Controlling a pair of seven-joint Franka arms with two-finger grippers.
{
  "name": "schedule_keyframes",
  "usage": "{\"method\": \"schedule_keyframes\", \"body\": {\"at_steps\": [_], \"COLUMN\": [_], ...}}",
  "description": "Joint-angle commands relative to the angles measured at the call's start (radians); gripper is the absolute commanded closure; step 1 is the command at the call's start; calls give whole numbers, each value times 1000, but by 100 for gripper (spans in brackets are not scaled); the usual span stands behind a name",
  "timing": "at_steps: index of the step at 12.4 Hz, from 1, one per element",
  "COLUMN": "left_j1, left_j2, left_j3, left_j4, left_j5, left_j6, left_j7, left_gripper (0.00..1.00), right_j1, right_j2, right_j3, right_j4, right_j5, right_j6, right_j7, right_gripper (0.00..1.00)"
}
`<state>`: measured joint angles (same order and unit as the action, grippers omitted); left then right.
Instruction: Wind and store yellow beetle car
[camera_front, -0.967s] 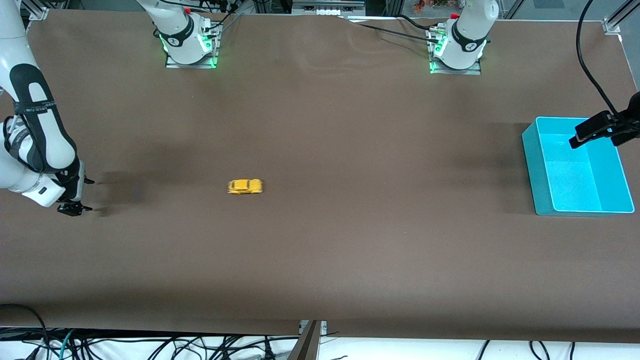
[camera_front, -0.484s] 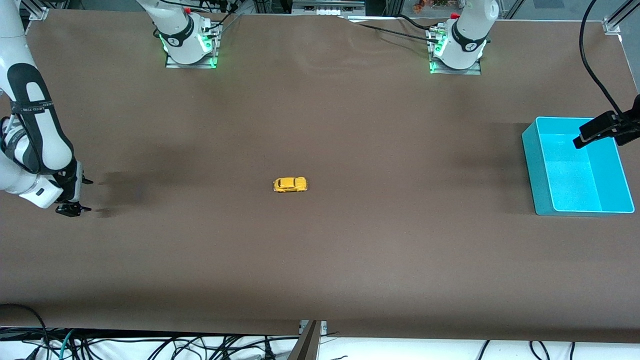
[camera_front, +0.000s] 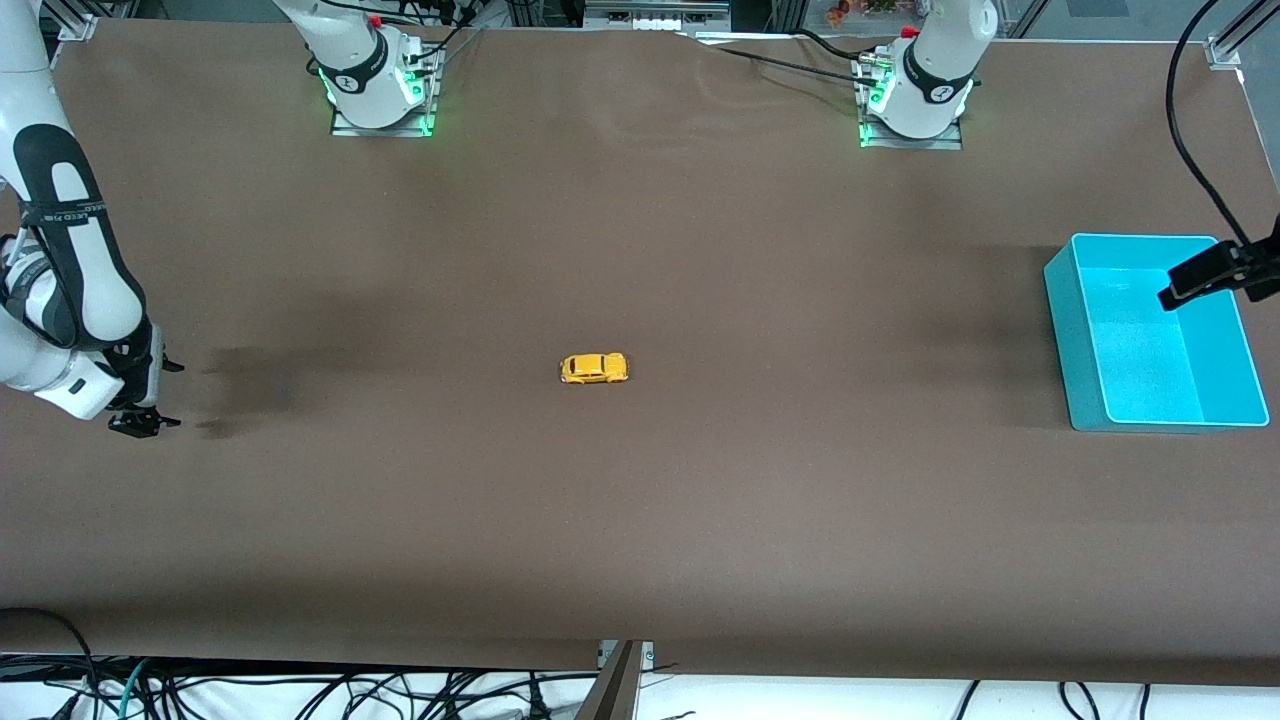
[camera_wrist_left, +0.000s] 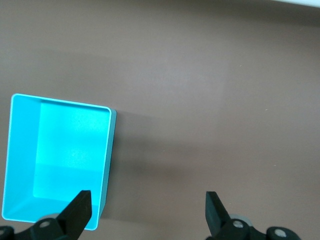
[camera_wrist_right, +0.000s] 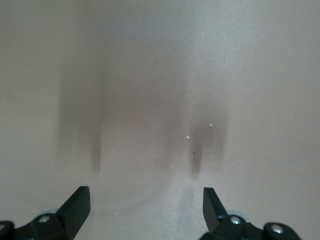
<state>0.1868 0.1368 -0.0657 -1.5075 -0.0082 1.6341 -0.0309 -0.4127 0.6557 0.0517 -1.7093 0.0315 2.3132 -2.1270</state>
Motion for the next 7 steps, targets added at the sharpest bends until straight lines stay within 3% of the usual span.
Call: {"method": "schedule_keyframes", "body": {"at_steps": [1, 5, 7], "left_j1": [8, 33, -22], "left_j2": [61, 101, 103], "left_j3": [-5, -11, -25], "left_j4": [33, 30, 33], "left_j5": [-34, -73, -62], "left_j6": [-8, -37, -33], "left_j7": [5, -39, -329], "left_gripper": [0, 0, 0], "right_j1": [15, 29, 46], "right_j2": [-18, -18, -18], "right_j3": [2, 2, 2], "right_j4": [46, 108, 151], "right_j5": [1, -2, -2], "right_j6": [-77, -165, -207], "right_j7": [16, 76, 139], "right_gripper": [0, 0, 0]}}
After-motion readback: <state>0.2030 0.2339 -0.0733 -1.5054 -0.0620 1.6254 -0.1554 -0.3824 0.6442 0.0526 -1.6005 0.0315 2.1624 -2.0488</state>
